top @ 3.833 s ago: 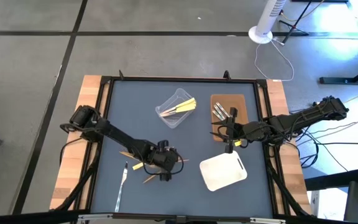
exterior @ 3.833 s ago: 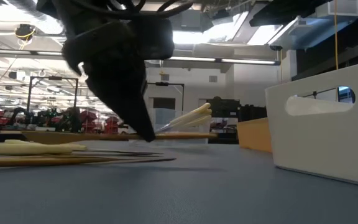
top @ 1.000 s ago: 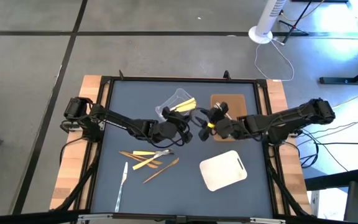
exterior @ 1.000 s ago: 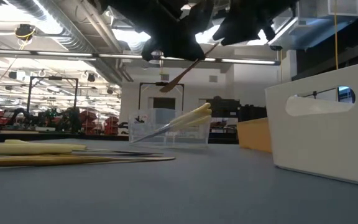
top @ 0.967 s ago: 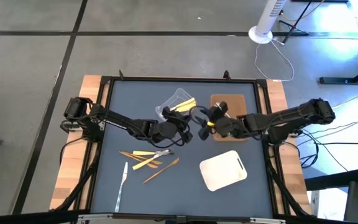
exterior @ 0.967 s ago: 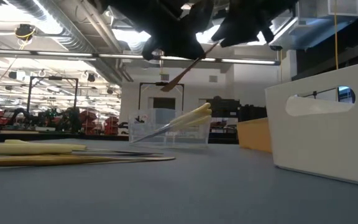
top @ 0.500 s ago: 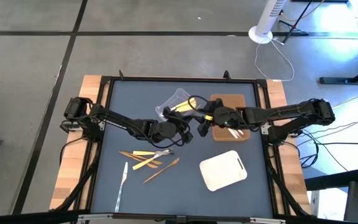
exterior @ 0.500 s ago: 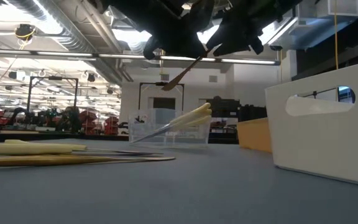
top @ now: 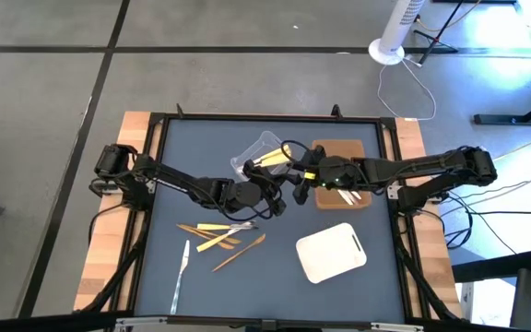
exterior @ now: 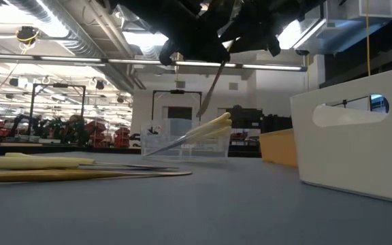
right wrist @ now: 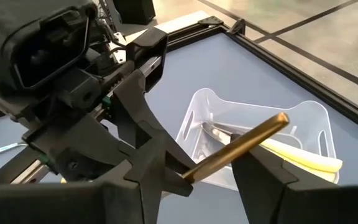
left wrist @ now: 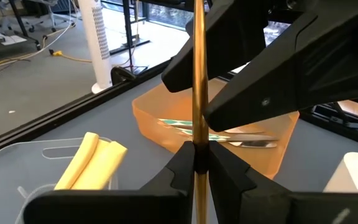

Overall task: Sort silverware by color (type)
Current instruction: Put the gold knife into the white bin

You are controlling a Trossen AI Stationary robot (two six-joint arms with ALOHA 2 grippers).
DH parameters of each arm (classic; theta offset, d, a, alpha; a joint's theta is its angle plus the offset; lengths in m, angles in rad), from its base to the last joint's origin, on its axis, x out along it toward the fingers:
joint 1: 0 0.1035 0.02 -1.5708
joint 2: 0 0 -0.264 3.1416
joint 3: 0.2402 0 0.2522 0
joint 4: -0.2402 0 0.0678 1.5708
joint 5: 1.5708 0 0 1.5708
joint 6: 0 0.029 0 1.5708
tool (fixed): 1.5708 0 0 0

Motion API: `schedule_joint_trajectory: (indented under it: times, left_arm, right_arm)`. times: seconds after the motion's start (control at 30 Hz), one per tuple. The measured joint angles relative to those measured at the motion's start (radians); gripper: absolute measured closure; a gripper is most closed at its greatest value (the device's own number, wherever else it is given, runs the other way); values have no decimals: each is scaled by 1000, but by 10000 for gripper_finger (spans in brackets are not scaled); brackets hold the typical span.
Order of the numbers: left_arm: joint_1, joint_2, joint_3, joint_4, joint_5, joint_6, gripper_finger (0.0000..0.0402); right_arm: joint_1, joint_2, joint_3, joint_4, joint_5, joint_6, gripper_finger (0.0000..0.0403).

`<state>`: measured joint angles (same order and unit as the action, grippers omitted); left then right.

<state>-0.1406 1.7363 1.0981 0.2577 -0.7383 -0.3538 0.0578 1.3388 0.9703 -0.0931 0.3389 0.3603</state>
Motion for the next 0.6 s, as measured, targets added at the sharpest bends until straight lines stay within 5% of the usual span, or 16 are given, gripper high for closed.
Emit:
schedule_joint_trajectory:
  times: [0.23, 0.6]
  left_arm:
    - [0, 0, 0, 6, 0, 0, 374]
    - [0, 0, 0, 15, 4, 1, 374]
  right_arm:
    - [0, 0, 0, 1, 0, 0, 247]
    - [0, 0, 0, 3, 9, 2, 360]
